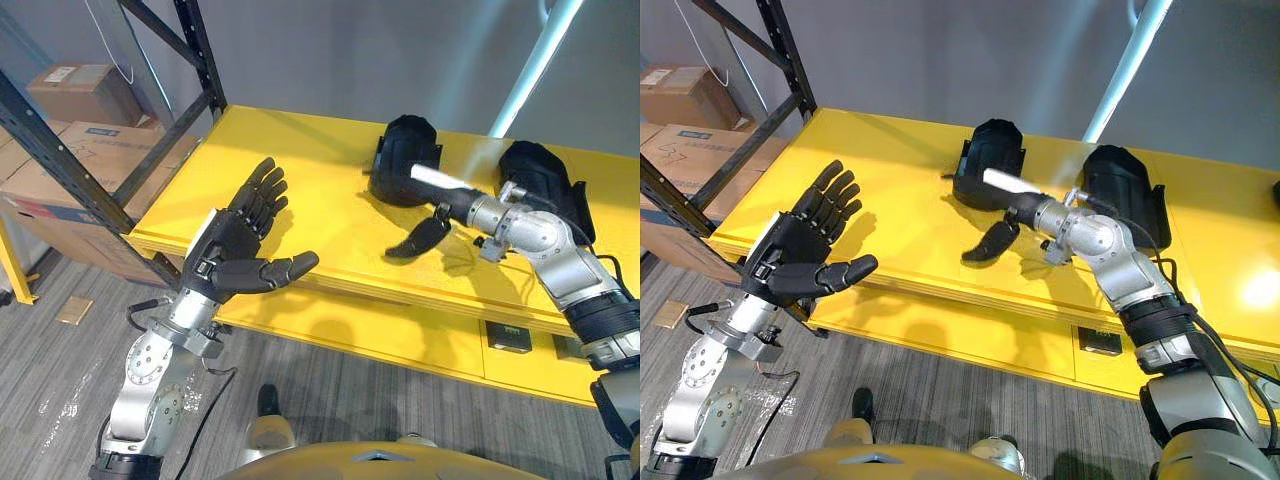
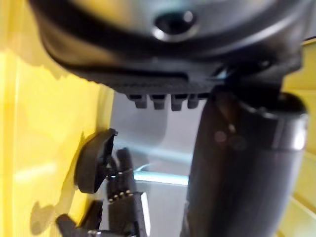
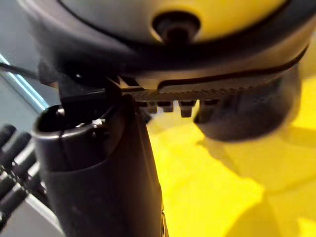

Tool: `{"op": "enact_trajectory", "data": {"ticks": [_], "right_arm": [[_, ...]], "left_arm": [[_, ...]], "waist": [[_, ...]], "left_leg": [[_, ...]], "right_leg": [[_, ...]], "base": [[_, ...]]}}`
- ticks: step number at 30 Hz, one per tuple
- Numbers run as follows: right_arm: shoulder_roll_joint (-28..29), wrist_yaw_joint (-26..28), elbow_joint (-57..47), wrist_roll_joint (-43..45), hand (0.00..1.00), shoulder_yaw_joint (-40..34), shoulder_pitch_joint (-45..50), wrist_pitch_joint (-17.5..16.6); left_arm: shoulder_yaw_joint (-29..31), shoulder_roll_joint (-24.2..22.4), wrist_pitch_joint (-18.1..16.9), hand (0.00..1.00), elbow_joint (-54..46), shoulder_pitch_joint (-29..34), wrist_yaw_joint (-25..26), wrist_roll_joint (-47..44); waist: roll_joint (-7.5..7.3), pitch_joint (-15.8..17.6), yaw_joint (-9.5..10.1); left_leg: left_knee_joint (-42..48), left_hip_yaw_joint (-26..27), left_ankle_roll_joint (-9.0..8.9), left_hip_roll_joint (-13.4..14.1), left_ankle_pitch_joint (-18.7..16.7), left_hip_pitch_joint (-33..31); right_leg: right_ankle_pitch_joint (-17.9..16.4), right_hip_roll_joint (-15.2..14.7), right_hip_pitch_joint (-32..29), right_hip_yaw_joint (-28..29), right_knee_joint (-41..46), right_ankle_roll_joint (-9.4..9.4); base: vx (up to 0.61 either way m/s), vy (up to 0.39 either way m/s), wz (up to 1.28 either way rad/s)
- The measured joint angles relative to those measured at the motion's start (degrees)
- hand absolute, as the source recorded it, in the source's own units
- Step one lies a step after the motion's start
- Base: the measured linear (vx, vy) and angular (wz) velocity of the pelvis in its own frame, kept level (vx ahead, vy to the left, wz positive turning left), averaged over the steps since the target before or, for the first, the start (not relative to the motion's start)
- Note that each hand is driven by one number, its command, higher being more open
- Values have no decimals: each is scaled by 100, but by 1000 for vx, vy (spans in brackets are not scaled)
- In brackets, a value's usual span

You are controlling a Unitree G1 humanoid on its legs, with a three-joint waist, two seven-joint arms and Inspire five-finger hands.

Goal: Walk over and take three plastic housings, then place them on the shelf

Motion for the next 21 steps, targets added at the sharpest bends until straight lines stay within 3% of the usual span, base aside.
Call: {"op": "enact_trajectory", "data": {"ticks": [8, 13, 21], "right_arm": [[1, -482, -318, -574, 100, -484, -25, -28], [4, -419, -255, -566, 100, -483, -23, 305], [-10, -93, 817, -557, 100, -163, -274, 713]], "left_arm": [[-64, -41, 0, 100, 97, 25, 4, 0], [-145, -40, -1, 100, 98, 25, 28, 0], [-222, -40, -1, 100, 130, 25, 69, -4]], "waist": [[6, 6, 7], [10, 13, 12], [109, 82, 5]], "left_leg": [[0, -22, 0, -14, -1, -102], [0, -51, 5, -23, 38, -122], [-2, -157, -28, -22, 41, -120]], "right_leg": [[3, 5, -55, -33, -65, 6], [3, 2, -61, -56, -52, 6], [-24, 5, 5, -154, -4, -23]], "base": [[0, 0, 0], [2, -6, 2], [-47, -5, 6]]}}
